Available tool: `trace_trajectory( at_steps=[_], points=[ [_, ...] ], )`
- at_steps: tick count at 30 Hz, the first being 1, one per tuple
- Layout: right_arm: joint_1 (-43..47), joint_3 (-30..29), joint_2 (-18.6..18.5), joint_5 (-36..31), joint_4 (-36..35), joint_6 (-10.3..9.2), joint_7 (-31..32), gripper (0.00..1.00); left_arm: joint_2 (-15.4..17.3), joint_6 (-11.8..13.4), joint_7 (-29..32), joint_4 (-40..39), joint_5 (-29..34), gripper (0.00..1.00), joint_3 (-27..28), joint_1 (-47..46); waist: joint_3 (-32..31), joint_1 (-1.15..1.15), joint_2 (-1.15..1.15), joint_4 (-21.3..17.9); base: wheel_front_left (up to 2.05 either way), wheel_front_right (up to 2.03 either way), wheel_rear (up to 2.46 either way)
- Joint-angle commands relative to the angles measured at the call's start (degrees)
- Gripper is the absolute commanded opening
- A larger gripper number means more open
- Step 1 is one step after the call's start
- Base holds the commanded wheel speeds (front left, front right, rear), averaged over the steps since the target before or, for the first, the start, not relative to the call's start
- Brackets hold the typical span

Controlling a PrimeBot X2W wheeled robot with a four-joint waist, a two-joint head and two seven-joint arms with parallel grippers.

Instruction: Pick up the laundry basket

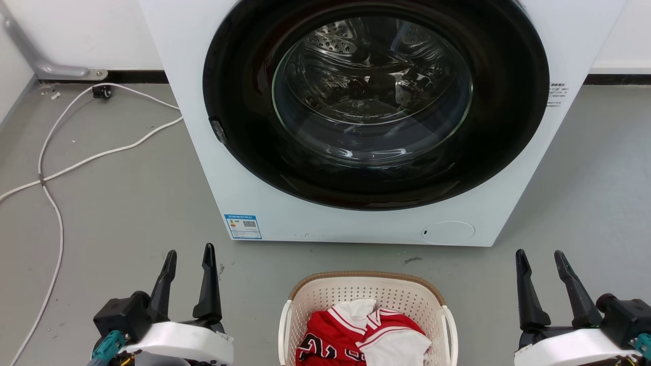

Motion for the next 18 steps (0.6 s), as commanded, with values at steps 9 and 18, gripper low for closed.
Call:
trace_trajectory(
  at_steps=[9, 18],
  points=[
    [1.1, 0.1, -0.2, -5.3, -1.8, 0.00, -1.5, 1.00, -0.2, -0.8, -1.5, -1.2, 5.5, 1.00, 0.2, 1.0, 0.1, 0.00, 0.00, -0.1, 0.00, 0.00, 0.00],
    [1.7, 0.2, -0.3, -9.6, -2.3, -0.01, -2.7, 1.00, -0.3, -1.5, -2.6, -1.6, 10.2, 1.00, 0.5, 1.6, 0.4, 0.00, 0.00, 0.0, 0.00, 0.00, 0.00]
  ],
)
